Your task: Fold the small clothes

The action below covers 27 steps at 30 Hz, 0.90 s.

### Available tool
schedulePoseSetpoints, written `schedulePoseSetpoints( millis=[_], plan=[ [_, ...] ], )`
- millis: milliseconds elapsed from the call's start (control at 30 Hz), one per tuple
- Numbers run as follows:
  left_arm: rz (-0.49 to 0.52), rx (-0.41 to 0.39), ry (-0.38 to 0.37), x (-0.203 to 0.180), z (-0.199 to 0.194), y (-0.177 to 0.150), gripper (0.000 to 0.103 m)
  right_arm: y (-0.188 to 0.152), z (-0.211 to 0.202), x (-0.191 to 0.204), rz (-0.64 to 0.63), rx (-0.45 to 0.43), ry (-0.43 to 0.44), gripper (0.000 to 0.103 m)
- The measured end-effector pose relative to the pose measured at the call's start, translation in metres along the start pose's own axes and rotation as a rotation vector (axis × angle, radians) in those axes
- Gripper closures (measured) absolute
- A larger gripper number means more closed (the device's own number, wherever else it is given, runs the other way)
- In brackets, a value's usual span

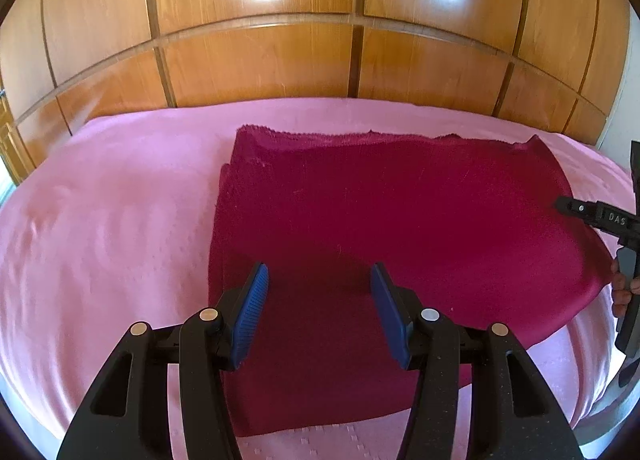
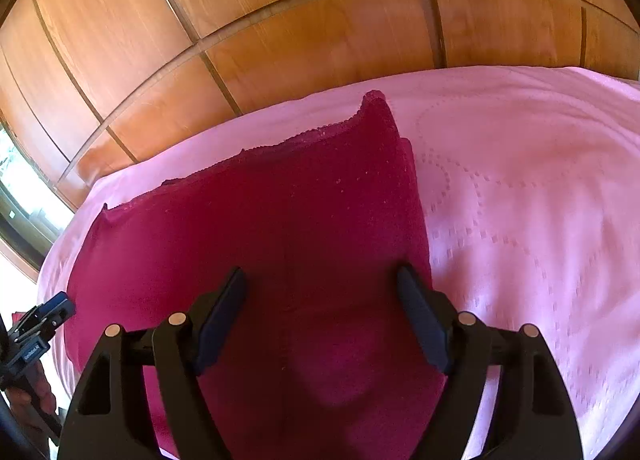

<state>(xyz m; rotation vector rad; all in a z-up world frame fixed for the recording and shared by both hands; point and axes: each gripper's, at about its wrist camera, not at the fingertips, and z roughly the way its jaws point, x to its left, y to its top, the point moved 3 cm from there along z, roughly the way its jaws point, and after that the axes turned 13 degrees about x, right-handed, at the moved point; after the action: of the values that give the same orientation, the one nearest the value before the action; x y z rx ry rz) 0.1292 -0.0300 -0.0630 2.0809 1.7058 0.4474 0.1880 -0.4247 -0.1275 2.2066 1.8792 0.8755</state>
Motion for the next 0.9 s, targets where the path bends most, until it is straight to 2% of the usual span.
schedulePoseSetpoints(
  millis=[267,333,467,567,700,800,900],
  plan=[
    [-0.006,0.012,-0.001,-0.001,0.004,-0.003,0.051,0.006,-0.023,-0.009,0.071,-0.041,0.053,0.021],
    [-0.007,0.013,-0.001,-0.001,0.004,-0.004,0.051,0.006,-0.025,-0.015,0.092,-0.042,0.028,0.018],
    [-0.010,0.015,-0.006,0.000,0.005,-0.005,0.049,0.000,-0.020,-0.025,0.123,-0.007,0.043,0.018],
    [-0.013,0.018,-0.010,0.000,0.007,-0.006,0.049,-0.009,-0.012,-0.029,0.137,0.040,0.084,0.018],
    [-0.019,0.019,-0.013,0.000,0.007,-0.006,0.049,-0.020,-0.012,-0.027,0.131,0.059,0.138,0.017],
    [-0.023,0.020,-0.014,0.000,0.008,-0.006,0.049,-0.024,-0.014,-0.024,0.112,0.074,0.146,0.020],
    [-0.023,0.019,-0.016,-0.001,0.008,-0.006,0.047,-0.026,-0.015,-0.023,0.098,0.088,0.149,0.030]
  ],
)
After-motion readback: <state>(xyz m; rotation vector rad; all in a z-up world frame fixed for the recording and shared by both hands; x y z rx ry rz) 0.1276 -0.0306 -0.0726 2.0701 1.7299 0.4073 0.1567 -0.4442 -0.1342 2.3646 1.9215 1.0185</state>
